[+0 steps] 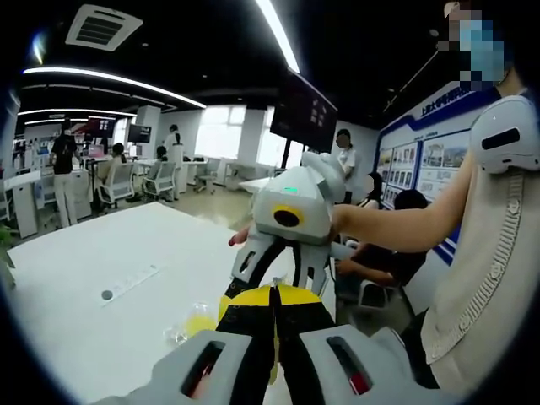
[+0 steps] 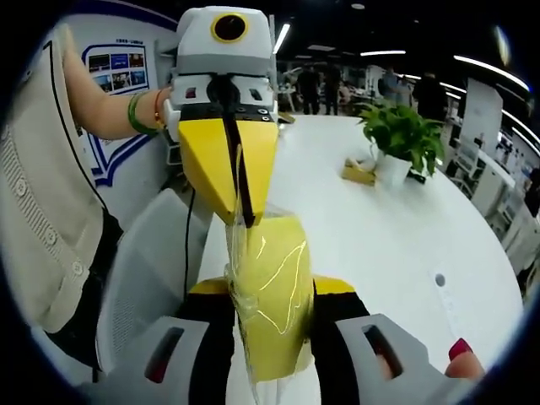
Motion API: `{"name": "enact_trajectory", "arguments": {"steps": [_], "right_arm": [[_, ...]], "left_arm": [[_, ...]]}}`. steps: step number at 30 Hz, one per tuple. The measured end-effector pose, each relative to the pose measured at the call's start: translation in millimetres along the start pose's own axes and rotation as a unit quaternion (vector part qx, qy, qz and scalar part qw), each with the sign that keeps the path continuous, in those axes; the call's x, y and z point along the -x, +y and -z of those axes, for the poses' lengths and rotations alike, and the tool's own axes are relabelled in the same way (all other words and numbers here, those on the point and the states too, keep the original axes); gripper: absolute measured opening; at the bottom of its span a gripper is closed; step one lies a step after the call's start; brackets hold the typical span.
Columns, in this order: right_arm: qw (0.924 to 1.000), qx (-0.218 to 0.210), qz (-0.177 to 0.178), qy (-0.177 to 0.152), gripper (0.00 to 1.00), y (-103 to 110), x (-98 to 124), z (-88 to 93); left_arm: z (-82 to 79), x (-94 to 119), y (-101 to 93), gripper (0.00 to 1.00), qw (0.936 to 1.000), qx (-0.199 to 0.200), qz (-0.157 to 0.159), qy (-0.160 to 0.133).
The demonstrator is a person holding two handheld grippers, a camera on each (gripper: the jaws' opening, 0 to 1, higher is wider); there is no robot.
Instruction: Compare the silicone blocks by pressing each to a similar depth, holding the contact briefly, and releasing to observe deformation and rebound differences across the visible hardness samples.
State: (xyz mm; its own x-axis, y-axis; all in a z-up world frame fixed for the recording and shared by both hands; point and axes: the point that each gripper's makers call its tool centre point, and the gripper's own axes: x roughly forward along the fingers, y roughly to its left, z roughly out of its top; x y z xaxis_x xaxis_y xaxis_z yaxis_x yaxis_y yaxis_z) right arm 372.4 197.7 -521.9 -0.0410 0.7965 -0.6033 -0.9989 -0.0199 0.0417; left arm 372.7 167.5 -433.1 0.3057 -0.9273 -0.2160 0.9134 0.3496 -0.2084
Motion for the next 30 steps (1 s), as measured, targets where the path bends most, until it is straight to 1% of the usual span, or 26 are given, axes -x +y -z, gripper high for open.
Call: {"name": "enact_trajectory", "arguments": {"steps": [8, 12, 18, 25, 30], "right_arm": [[1.0, -0.003, 0.003, -0.003, 0.36, 1, 0, -0.2], [0.9998, -0.01, 0.003, -0.018, 0.38, 3, 0, -6.3], [0.9996, -0.011, 0.018, -0.018, 0.47, 1, 1, -3.8], [0.9981, -0.018, 0.041, -0.043, 0.55, -1, 7, -8.5], [0.9956, -0.025, 0.062, -0.066, 0.58, -4, 13, -12.3]], "left_arm": [[3.1, 0, 0.0, 0.0, 1.0, 0.006, -0.001, 0.003], [4.4, 0, -0.1, 0.0, 1.0, 0.007, -0.001, 0.004], [5.2, 1, -0.2, 0.0, 0.9999, 0.011, -0.003, 0.002], [6.0, 3, 2.5, 0.0, 0.9998, 0.02, -0.006, -0.004], [6.1, 5, 3.5, 0.0, 0.9997, 0.024, -0.006, -0.007]]}}
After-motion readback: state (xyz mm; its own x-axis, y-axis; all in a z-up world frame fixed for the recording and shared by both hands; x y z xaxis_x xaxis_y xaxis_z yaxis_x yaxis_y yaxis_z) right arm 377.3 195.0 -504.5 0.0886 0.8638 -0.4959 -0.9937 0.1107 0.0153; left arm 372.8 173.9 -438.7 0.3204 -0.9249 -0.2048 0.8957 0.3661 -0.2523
